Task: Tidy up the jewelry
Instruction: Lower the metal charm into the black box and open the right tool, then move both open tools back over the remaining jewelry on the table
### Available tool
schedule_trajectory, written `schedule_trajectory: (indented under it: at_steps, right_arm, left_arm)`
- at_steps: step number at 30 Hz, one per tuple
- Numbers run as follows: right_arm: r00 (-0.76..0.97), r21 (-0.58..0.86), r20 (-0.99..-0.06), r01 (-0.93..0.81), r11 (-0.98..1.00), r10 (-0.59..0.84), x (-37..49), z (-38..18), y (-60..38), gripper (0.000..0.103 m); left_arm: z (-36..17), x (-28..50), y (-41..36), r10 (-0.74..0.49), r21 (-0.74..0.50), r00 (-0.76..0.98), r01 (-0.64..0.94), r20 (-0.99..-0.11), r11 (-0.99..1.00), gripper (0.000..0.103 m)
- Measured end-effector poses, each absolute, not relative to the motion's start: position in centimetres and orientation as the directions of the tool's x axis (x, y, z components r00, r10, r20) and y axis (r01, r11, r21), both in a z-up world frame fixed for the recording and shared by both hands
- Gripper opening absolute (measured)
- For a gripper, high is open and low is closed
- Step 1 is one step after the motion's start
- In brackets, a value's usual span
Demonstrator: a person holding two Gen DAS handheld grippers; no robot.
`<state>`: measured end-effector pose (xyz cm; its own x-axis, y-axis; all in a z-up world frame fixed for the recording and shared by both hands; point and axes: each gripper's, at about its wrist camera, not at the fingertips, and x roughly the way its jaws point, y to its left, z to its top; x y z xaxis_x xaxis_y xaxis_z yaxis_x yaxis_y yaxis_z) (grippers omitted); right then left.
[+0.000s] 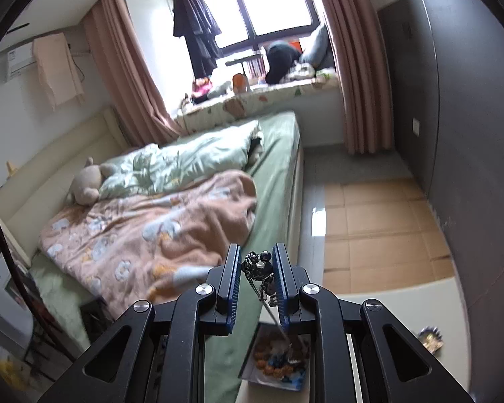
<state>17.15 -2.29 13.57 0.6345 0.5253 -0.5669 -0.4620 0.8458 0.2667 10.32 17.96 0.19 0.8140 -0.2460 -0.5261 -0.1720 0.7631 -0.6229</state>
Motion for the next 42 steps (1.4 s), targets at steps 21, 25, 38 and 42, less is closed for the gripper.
schedule_trajectory:
  at_steps: [21, 25, 38, 42]
  right_arm:
    - [0.462, 0.424, -0.706, -0.332, 0.843, 0.537, 19.9, 0.4, -7.1, 0.059]
    - [0.498, 0.424, -0.695, -0.299, 0.855, 0.519, 19.3, 1.1, -10.0, 0.081]
    - [0.571, 0.447, -0.695, -0.132, 0.885, 0.437, 17.7, -1.4, -21.6, 0.103]
    - [0.573, 0.469, -0.705, -0.066, 0.881, 0.418, 18.1, -2.6, -24.3, 0.103]
  left_arm:
    - [0.0, 11.2, 15.8, -0.224, -0.564, 0.791, -0.177, -0.569, 0.806, 0.071]
    - [0.0, 11.6, 14.3, -0.233, -0.561, 0.792, -0.161, -0.564, 0.812, 0.071]
    - [0.4, 12.6, 7.6, -0.267, -0.507, 0.804, -0.049, -0.532, 0.86, 0.086]
    - [0.0, 13.3, 4.9, -0.328, -0.498, 0.768, 0.013, -0.551, 0.867, 0.103]
